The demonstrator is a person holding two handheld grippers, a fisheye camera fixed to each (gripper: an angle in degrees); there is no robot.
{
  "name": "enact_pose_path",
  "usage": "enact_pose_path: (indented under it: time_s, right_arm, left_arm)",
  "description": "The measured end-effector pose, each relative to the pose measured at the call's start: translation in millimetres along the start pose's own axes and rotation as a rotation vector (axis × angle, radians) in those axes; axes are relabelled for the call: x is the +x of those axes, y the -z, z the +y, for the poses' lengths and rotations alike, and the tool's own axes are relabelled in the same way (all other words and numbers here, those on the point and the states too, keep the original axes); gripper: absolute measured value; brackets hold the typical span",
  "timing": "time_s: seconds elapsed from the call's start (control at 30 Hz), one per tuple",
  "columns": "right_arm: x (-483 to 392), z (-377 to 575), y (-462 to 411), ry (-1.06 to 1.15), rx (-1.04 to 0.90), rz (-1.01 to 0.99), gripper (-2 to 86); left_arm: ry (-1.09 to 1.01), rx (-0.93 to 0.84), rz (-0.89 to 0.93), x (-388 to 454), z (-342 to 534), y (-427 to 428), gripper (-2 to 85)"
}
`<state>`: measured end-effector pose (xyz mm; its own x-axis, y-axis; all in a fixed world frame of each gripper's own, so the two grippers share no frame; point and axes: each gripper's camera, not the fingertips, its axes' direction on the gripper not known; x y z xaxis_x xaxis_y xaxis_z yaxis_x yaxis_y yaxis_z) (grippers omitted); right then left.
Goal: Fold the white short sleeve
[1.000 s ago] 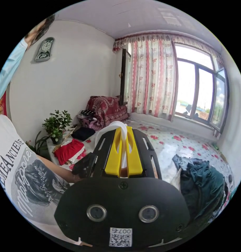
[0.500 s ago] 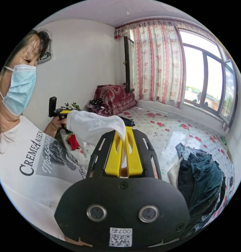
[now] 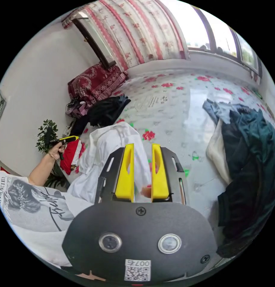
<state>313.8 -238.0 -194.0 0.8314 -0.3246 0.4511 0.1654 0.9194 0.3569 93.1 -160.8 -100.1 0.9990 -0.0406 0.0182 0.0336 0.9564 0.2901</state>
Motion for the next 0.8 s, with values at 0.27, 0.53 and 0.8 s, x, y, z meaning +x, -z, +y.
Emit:
enact_pose_path:
  time_s: [0.27, 0.53, 0.8]
  right_arm:
    - [20, 3, -155, 0.019, -0.18, 0.086, 8.6]
    - [50, -60, -270, 0.057, -0.374, 0.177, 7.1]
    - [99, -60, -244, 0.034, -0.323, 0.226, 0.5]
  left_arm:
    - [-0.098, -0.193, -0.042, 43, 45, -108, 9.3]
    - [-0.095, -0.332, -0.09, 48, 21, -176, 0.0]
    - [0.047, -0.101, 0.047, -30, -23, -104, -0.6]
